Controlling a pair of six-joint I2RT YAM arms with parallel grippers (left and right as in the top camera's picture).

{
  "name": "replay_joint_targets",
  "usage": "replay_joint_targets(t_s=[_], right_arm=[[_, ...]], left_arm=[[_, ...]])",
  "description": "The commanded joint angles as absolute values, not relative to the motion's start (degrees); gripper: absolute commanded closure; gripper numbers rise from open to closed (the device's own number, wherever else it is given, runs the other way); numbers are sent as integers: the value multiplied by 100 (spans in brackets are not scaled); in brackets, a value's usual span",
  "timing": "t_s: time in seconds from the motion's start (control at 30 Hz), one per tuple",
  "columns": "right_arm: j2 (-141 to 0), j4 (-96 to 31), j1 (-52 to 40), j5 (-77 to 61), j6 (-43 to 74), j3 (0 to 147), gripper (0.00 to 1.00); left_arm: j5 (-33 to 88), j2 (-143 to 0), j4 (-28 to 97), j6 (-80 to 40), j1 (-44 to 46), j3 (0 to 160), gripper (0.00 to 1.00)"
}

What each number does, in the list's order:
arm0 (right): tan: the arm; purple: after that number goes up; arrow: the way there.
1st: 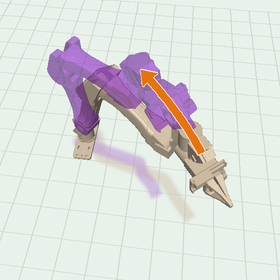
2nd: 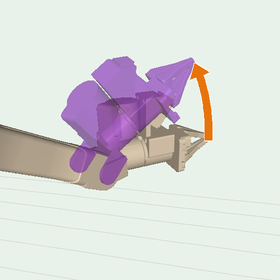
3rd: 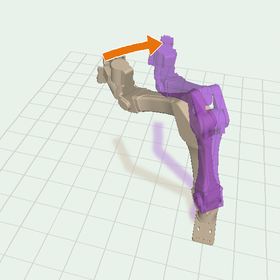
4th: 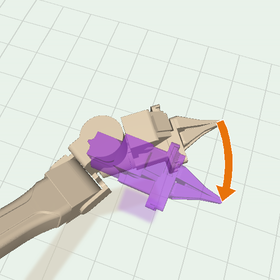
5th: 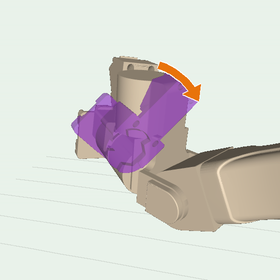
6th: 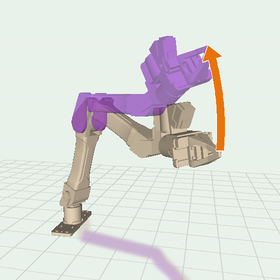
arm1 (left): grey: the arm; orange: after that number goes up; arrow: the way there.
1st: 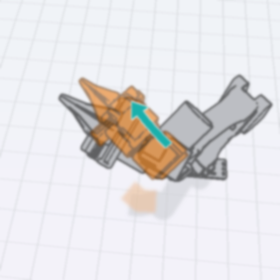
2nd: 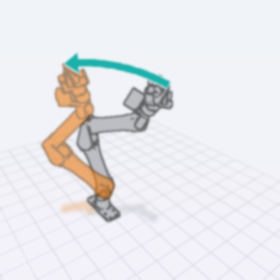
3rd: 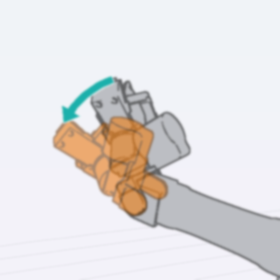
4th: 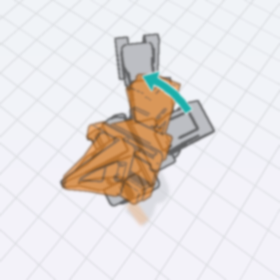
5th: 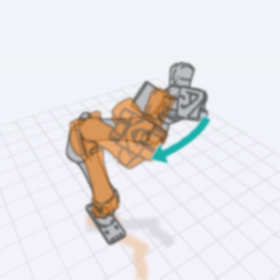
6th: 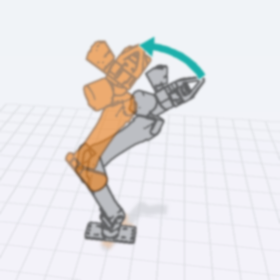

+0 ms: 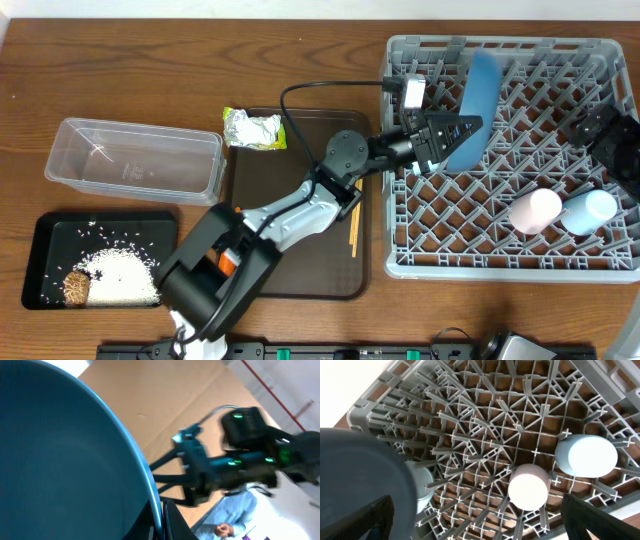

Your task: Sort waste into correct bins and load items into the dishwasher rack

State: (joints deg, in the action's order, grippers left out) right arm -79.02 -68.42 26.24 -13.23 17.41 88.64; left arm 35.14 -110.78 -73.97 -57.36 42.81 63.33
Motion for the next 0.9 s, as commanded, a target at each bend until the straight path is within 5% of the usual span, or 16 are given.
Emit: replay_joint_targets(t_s=[0.0, 0.87], right_arm=[[-7876, -6866, 2661, -1306, 1800, 8879, 1], [-7876, -6923, 2661, -1245, 1796, 8882, 1]], left_arm=[[2838, -11476, -7518, -6261, 4294, 6501, 94], [2655, -11937, -8272, -6829, 4501, 6560, 93]])
